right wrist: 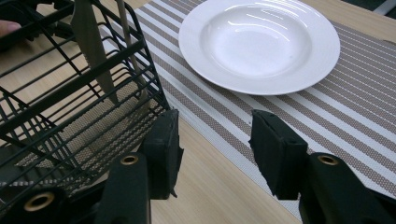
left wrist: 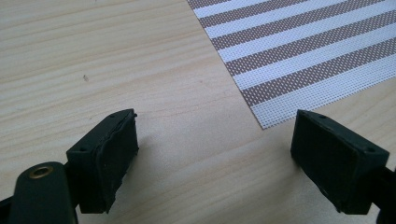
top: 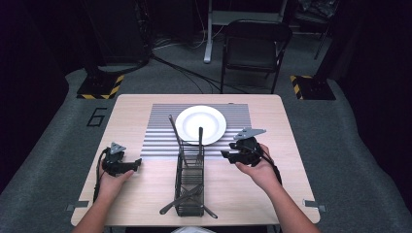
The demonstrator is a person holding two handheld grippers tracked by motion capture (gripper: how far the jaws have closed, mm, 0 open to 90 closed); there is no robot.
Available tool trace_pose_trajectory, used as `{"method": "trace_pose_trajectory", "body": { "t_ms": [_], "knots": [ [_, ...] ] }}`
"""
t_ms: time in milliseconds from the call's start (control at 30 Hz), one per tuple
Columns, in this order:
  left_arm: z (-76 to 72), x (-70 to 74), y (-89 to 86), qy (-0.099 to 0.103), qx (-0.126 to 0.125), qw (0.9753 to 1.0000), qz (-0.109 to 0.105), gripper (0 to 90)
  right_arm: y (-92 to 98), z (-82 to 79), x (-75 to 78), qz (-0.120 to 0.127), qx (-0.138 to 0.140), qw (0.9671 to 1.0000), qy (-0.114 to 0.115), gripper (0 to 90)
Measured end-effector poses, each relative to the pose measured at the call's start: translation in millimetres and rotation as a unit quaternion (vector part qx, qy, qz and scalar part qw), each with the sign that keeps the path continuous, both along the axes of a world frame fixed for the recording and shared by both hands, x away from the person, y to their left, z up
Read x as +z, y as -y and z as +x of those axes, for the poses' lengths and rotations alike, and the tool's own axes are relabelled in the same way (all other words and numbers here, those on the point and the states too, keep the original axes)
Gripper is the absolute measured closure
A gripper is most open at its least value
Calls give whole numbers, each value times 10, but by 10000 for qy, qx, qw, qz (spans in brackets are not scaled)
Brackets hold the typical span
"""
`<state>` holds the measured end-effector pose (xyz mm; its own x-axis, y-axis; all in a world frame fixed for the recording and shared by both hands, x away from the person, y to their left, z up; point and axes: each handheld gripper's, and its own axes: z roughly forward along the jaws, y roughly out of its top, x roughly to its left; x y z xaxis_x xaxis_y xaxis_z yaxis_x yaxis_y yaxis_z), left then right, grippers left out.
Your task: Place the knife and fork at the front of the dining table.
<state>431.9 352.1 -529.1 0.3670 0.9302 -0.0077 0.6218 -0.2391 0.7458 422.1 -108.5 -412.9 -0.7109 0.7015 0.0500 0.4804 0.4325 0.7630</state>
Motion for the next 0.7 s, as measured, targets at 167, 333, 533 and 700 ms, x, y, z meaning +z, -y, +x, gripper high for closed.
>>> {"method": "trace_pose_trajectory", "body": {
  "t_ms": [167, 333, 533, 700],
  "knots": [
    [1, -2, 3, 9, 0, 10000, -7, 147, -69, 16, 69, 38, 88, 10000, -16, 540],
    [0, 5, 2, -38, -44, 10000, -1, 147, -142, 34, 160, 99, 222, 9997, 17, 550],
    [0, 4, 3, -35, -39, 10000, -7, 147, -266, 80, 238, 182, 347, 9992, 16, 555],
    [4, -2, 11, 5, -37, 10000, -28, 146, -379, 113, 244, 142, 455, 9989, 19, 557]
  ]
}}
